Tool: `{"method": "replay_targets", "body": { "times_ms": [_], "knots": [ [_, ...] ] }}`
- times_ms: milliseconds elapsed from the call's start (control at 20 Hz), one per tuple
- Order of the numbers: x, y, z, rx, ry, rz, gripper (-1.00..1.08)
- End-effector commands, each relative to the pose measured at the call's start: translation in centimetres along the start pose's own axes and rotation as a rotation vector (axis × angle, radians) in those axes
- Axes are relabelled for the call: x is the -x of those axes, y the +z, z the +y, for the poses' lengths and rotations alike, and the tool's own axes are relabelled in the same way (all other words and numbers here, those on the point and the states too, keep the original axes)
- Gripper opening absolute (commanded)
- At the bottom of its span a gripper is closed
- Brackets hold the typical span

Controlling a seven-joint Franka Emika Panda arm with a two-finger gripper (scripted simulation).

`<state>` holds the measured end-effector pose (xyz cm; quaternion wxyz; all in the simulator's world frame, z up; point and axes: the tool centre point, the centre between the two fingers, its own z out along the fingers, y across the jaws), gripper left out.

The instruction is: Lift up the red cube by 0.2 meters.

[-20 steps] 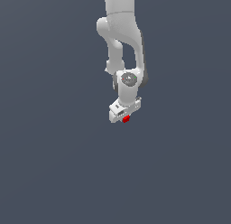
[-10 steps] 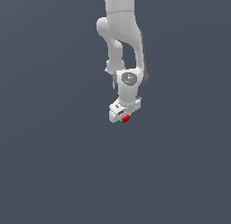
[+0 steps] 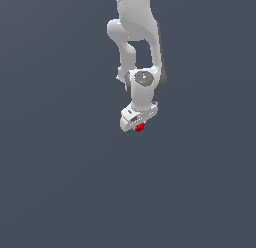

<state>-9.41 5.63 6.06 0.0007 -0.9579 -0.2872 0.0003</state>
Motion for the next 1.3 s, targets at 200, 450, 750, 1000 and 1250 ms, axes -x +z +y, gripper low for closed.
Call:
{"method": "replay_targets", "body": {
  "times_ms": [200,450,750,1000,1250],
  "knots": [
    [0.1,-5.3,0.0,0.001,0.000,0.001,-1.00],
    [0.1,-9.9,-0.1,0.001,-0.001,0.001,-1.00],
    [0.1,-14.1,-0.1,0.000,-0.001,0.001,-1.00],
    [0.0,-16.1,0.0,0.001,-0.001,0.001,-1.00],
    [0.0,-16.8,0.0,0.001,-0.001,0.001,-1.00]
  ]
}}
